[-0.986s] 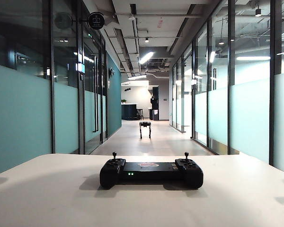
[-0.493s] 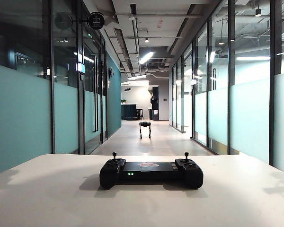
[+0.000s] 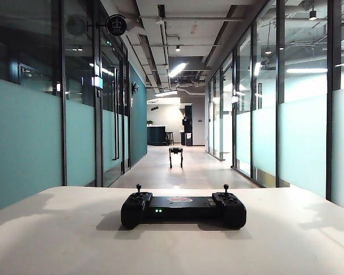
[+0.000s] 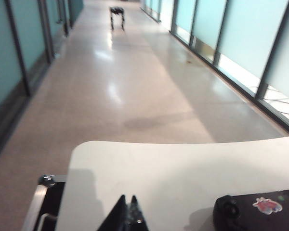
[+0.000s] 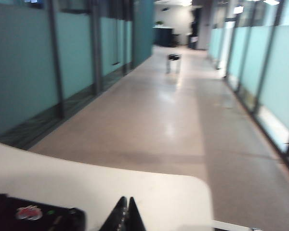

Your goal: Push the left joystick on the remote control sitting on the white table backward to make the robot dog back up in a straight line until it returns close to you.

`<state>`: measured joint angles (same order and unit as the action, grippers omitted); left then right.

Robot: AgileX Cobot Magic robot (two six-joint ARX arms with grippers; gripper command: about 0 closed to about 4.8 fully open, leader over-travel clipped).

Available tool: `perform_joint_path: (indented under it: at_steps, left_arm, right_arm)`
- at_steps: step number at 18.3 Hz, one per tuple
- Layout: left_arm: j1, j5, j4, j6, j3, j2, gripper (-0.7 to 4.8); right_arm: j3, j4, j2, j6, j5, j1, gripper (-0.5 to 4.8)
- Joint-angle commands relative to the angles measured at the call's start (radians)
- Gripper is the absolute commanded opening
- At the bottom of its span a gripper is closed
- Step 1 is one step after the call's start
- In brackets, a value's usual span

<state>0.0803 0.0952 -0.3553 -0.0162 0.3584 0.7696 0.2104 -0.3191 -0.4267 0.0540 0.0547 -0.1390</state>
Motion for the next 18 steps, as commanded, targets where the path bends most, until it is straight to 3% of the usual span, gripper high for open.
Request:
perform_joint_path:
  at_steps: [1, 6, 10, 15, 18]
  left_arm:
    - [0.027, 0.026, -0.013, 0.001, 0.04, 0.089, -0.05]
    - [0.13, 0.032, -0.043, 0.002, 0.081, 0.217, -0.05]
    - [0.207, 0.034, -0.044, 0.001, 0.146, 0.36, -0.05]
    - [0.211, 0.068, -0.051, 0.001, 0.229, 0.538, -0.05]
    - [0.211, 0.117, -0.051, 0.002, 0.276, 0.62, -0.05]
  right_arm:
    - [0.004, -0.075, -0.087, -0.001, -0.031, -0.058, -0.03]
    - [0.004, -0.162, -0.257, -0.001, -0.039, -0.151, -0.03]
    - [0.004, -0.228, -0.41, -0.012, -0.107, -0.214, -0.03]
    - [0.004, -0.369, -0.644, -0.137, -0.127, -0.264, -0.03]
    - [0.011, -0.449, -0.783, -0.144, -0.127, -0.285, -0.03]
